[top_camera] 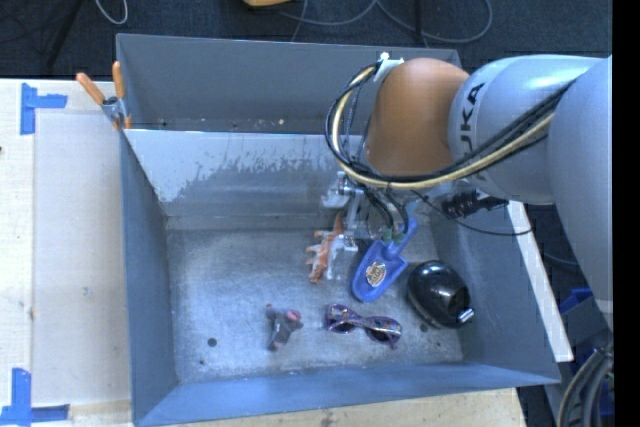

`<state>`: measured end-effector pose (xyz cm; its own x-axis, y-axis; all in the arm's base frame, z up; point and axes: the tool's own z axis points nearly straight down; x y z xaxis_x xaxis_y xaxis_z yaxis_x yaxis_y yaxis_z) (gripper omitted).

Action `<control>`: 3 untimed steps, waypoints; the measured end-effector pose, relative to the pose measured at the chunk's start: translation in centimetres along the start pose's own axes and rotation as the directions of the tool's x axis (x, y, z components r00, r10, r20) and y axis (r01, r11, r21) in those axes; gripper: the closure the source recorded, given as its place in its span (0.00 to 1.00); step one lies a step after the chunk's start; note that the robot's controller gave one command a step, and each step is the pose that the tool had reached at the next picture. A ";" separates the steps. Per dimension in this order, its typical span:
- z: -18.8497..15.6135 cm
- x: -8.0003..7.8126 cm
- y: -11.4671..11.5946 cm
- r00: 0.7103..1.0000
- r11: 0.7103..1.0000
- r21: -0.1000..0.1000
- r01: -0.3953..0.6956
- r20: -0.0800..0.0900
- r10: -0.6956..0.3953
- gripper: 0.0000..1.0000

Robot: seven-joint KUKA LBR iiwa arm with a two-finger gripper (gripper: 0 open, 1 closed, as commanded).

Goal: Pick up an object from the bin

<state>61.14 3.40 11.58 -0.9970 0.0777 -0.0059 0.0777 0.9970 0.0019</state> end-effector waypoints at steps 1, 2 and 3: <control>4.4 1.5 -0.3 0.992 0.992 0.001 -0.124 -0.004 0.124 0.00; 4.0 0.6 -1.7 0.833 0.833 0.006 0.554 0.013 -0.554 1.00; 4.0 0.6 -1.7 0.834 0.834 0.005 0.552 0.014 -0.552 1.00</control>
Offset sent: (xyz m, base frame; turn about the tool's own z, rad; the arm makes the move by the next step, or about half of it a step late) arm -0.0123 -0.0171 -0.0458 -0.5906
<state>60.48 1.77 7.56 -0.8739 -0.4857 -0.0195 -0.4857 0.8741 -0.0068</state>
